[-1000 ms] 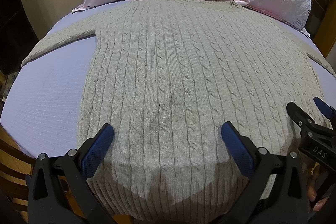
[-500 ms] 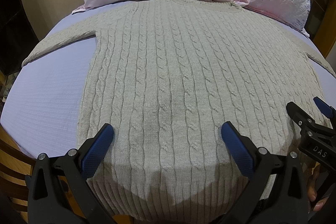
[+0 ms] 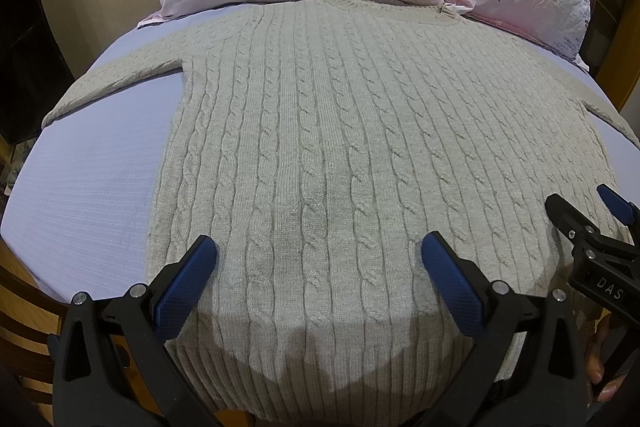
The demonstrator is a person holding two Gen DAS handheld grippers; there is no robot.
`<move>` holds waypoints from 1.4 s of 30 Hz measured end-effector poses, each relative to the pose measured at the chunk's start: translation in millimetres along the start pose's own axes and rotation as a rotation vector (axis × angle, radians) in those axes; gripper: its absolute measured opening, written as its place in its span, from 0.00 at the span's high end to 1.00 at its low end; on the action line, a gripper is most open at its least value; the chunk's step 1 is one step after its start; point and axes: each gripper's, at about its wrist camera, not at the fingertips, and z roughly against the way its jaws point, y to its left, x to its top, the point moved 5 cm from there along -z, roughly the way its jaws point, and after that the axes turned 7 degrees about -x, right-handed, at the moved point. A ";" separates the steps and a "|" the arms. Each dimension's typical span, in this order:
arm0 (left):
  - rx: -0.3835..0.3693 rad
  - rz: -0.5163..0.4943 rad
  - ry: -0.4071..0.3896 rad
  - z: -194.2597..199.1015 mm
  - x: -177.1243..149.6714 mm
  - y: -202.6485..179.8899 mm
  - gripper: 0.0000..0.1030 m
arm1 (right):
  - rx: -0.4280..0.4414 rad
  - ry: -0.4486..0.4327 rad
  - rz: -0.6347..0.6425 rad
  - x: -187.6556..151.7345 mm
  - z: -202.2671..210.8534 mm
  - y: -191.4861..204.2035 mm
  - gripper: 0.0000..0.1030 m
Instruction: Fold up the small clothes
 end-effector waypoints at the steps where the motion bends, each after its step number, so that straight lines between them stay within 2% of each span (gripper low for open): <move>1: 0.000 0.000 -0.001 0.1 -0.1 0.0 0.01 | 0.000 0.000 0.000 0.1 0.0 0.0 0.02; 42: 0.002 -0.003 -0.020 1.2 1.0 -2.5 0.01 | 0.001 -0.017 0.001 4.1 3.3 -4.4 0.02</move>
